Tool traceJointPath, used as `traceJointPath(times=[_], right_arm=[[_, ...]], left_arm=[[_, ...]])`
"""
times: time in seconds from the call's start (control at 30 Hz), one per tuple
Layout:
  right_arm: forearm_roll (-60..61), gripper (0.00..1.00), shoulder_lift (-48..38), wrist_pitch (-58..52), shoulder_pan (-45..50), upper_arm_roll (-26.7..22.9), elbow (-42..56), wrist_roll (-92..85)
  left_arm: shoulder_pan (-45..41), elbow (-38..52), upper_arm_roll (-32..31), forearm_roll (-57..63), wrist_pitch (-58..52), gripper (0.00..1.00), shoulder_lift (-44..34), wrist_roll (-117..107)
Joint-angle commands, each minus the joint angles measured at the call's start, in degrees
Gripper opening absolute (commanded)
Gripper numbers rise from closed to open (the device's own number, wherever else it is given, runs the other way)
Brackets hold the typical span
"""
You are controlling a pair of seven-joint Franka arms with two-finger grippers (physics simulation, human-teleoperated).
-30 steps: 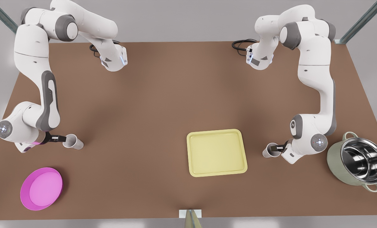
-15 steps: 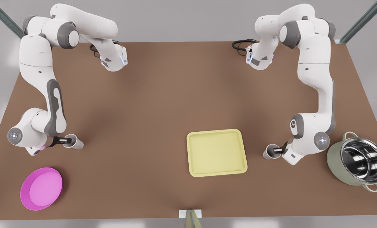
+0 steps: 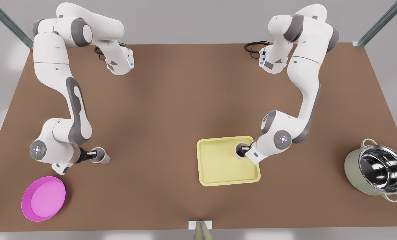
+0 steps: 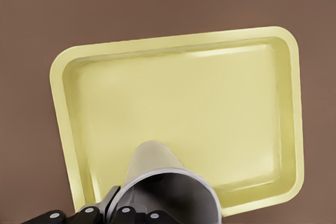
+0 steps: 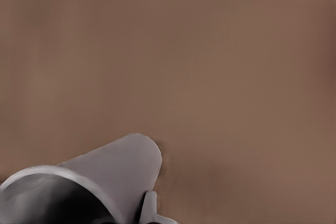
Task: Use both arms to respectively pick up the white IKEA cups from the middle-left and middle-right positions, then place the white IKEA cups onto the middle-middle tray, ensuring that the cups remain upright and do not tip over
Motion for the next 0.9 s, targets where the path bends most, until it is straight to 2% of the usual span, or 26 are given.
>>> traceJointPath(times=[0.0, 0.1, 0.13, 0.17, 0.23, 0.27, 0.33, 0.37, 0.47, 0.53, 0.6, 0.67, 0.7, 0.73, 0.77, 0.8, 0.83, 0.87], right_arm=[[6.6, 0.21, 1.06, -2.43, 3.79, 0.44, 2.11, 0.33], [14.79, 0.21, 6.16, 2.31, 7.66, 0.53, 5.89, 0.33], [15.5, 0.21, 6.87, 2.58, 10.03, 0.44, 7.65, 0.42], [15.41, 0.21, 6.69, 3.54, 12.06, 0.36, 8.61, 0.42], [15.23, 0.21, 6.6, 7.67, 18.3, -0.09, 9.76, 7.62], [15.32, 0.21, 6.78, 10.13, 20.49, 0.0, 10.55, 11.48], [15.5, 0.21, 10.99, 11.1, 23.84, 0.18, 16.87, 21.77], [15.67, 0.21, 13.37, 11.19, 25.51, 0.27, 20.74, 26.08], [15.85, 0.21, 15.92, 15.59, 28.67, 0.27, 21.98, 30.92], [15.94, 0.21, 17.32, 17.08, 30.17, 0.35, 21.98, 31.0], [19.1, 0.21, 18.29, 17.34, 31.13, 0.35, 22.15, 31.0], [20.41, 0.21, 18.38, 17.61, 31.31, 0.35, 22.15, 31.0], [21.47, 0.21, 18.64, 18.13, 31.48, 0.44, 22.24, 31.0], [22.52, 0.21, 18.56, 18.13, 31.57, 0.53, 22.5, 31.0], [22.97, 0.21, 18.56, 18.13, 31.84, 0.53, 22.59, 30.92], [23.23, 0.21, 18.56, 18.13, 31.92, 0.62, 22.59, 31.0], [24.64, 0.21, 18.47, 18.05, 31.84, 1.94, 23.38, 31.18], [24.64, 0.21, 18.56, 18.05, 32.01, 2.02, 23.82, 33.63]], left_arm=[[0.17, -0.03, 0.01, 0.23, 1.64, 0.21, 1.29, -16.26], [0.25, -0.03, 0.01, -0.03, 4.19, 0.21, 2.52, -16.34], [0.34, -0.03, 0.01, 0.05, 4.19, 0.3, 2.7, -16.34], [0.52, -0.03, 0.09, 0.05, 4.19, 0.45, 2.79, -16.26], [0.87, -0.03, 0.01, 0.05, 4.19, 0.66, 2.79, -16.26], [1.22, -0.03, 0.01, 0.05, 4.19, 0.8, 2.88, -16.26], [1.66, -0.03, 0.01, 0.23, 4.1, 0.9, 2.79, -16.26], [1.66, -0.03, 0.01, 0.32, 4.1, 1.0, 2.7, -16.26], [1.66, -0.03, 0.01, 0.06, 3.66, 1.0, 2.53, -16.34], [1.75, 0.06, 0.01, 0.41, -2.31, 1.0, -1.16, -16.34], [3.42, 4.78, -0.08, 1.99, -16.26, 1.0, -5.56, -16.08], [5.09, 18.93, -0.35, 3.21, -34.64, 1.0, -5.65, -13.81], [5.7, 23.96, -0.26, 6.2, -42.65, 1.0, -5.65, -1.95], [6.32, 24.93, -0.08, 8.49, -47.05, 1.0, -7.14, 6.06], [7.81, 25.02, -0.08, 8.58, -48.98, 1.0, -9.95, 10.54], [6.85, 20.73, 3.16, 8.67, -47.15, 1.0, -16.35, 17.13], [3.16, 11.4, 8.88, 8.05, -41.69, 1.0, -23.49, 19.69], [2.98, 11.66, 8.71, 8.14, -42.74, 1.0, -22.7, 19.6]])
